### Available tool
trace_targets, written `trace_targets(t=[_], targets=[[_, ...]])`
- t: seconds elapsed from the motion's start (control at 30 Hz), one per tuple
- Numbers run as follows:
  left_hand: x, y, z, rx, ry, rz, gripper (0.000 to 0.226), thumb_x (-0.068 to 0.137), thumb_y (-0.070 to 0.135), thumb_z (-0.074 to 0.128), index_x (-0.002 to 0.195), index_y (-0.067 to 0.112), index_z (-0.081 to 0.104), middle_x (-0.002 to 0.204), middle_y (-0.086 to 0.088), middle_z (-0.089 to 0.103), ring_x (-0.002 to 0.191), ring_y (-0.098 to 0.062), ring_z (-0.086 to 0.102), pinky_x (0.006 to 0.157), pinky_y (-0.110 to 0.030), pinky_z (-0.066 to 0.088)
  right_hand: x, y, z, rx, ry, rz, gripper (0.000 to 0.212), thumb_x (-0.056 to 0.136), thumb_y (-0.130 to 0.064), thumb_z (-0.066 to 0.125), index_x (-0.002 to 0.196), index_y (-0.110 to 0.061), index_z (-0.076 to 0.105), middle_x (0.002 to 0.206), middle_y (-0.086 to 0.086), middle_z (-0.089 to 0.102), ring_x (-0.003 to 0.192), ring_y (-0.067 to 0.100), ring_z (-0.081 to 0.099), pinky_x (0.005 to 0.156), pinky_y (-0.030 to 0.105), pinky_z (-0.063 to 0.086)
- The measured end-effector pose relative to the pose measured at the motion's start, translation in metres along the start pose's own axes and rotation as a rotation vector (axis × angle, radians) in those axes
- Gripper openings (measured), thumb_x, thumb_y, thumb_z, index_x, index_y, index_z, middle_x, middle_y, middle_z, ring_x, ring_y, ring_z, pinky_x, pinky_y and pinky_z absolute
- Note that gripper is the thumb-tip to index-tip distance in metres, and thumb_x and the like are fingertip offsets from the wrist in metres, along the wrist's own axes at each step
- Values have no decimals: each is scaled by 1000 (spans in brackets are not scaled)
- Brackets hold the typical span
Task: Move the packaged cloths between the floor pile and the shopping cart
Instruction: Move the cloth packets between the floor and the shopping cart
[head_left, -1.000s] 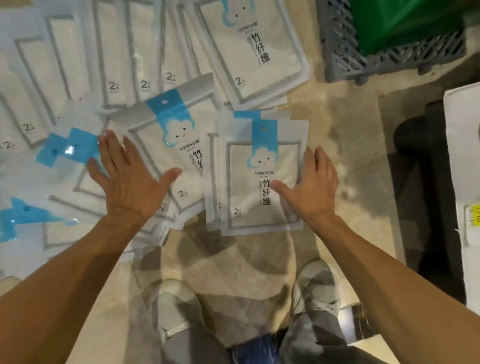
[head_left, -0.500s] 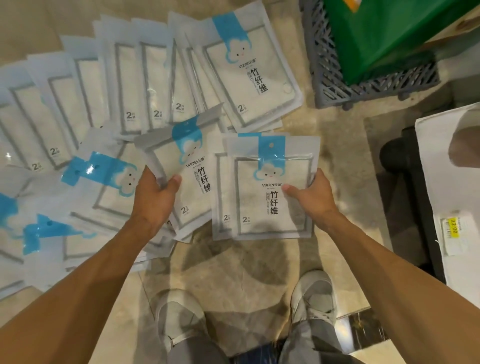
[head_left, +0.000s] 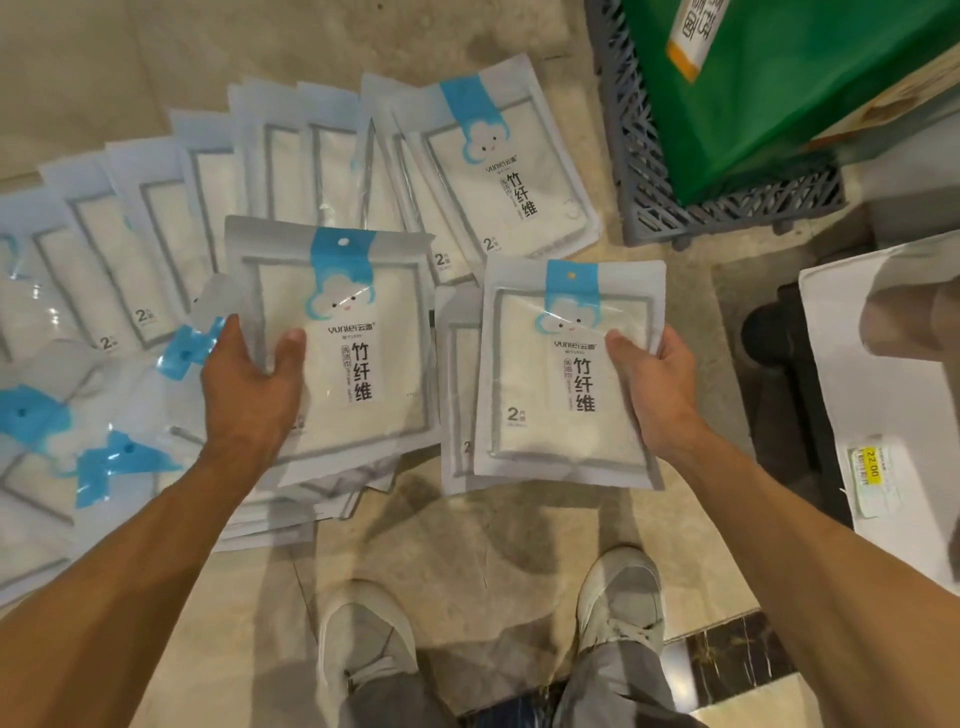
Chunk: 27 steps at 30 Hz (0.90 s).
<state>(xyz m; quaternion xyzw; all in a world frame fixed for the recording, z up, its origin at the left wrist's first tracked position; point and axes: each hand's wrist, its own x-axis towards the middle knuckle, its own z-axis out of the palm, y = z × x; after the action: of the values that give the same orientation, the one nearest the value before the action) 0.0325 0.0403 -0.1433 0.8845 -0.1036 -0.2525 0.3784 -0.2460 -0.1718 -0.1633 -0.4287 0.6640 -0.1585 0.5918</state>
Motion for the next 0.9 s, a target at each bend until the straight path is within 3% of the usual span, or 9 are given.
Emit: trace_targets(t=[0.1,0.13,0.2,0.33,0.47,0.53,0.63,0.73,0.9], targets=[[1,7,-30,-82,26,-23,25,99,21,63,121,7,61,107,-3,68,89,-7,67,79,-18,54,-12,-23,4,6,-18,-8,24,94,-15,73,118,-12,71,103,7,80,95,27,78,87,53,62],[2,9,-36,-110,32,-31,21,99,18,63,119,10,62,102,1,68,80,2,66,75,-16,55,-15,-30,5,4,-29,-11,23,94,-15,73,117,-13,71,104,7,80,96,28,78,88,54,62],[2,21,-56,-150,34,-46,16,99,18,64,115,14,62,97,3,68,74,5,65,75,-22,56,-27,-54,10,13,-63,-22,22,94,-14,74,116,-11,70,105,10,80,97,30,78,87,54,62],[-10,56,-92,-220,9,-55,13,99,16,64,113,14,63,95,9,69,69,9,66,64,-12,56,-62,-112,21,11,-129,-50,25,94,-13,74,118,-10,68,104,10,80,95,30,78,81,50,64],[-24,102,-136,-278,19,-47,12,99,13,63,111,15,64,90,12,71,75,1,69,59,-11,53,-105,-178,22,-27,-195,-98,25,94,-11,72,119,-16,69,103,7,80,94,29,78,80,50,64],[-30,129,-164,-314,22,-51,12,99,13,63,111,15,64,84,15,75,73,1,70,60,-14,56,-130,-219,21,-52,-212,-144,21,95,-6,70,113,-16,69,96,2,81,86,23,79,68,40,66],[-43,175,-213,-363,56,-58,16,99,12,62,115,13,63,93,9,73,71,6,70,60,-16,57,-170,-283,19,-83,-228,-190,17,95,-4,69,108,-16,69,92,-2,81,77,15,79,57,26,60],[-56,222,-268,-405,69,-51,19,100,15,62,118,15,64,103,4,73,76,2,72,63,-20,57,-213,-349,22,-105,-258,-226,15,95,-3,69,106,-14,70,91,0,81,76,17,79,57,27,61],[-78,310,-367,-457,122,-67,9,99,14,62,103,20,66,94,-2,76,74,-13,73,58,-24,60,-296,-462,29,-119,-305,-307,14,95,-4,69,106,-14,69,86,-1,81,75,20,79,56,29,61]])
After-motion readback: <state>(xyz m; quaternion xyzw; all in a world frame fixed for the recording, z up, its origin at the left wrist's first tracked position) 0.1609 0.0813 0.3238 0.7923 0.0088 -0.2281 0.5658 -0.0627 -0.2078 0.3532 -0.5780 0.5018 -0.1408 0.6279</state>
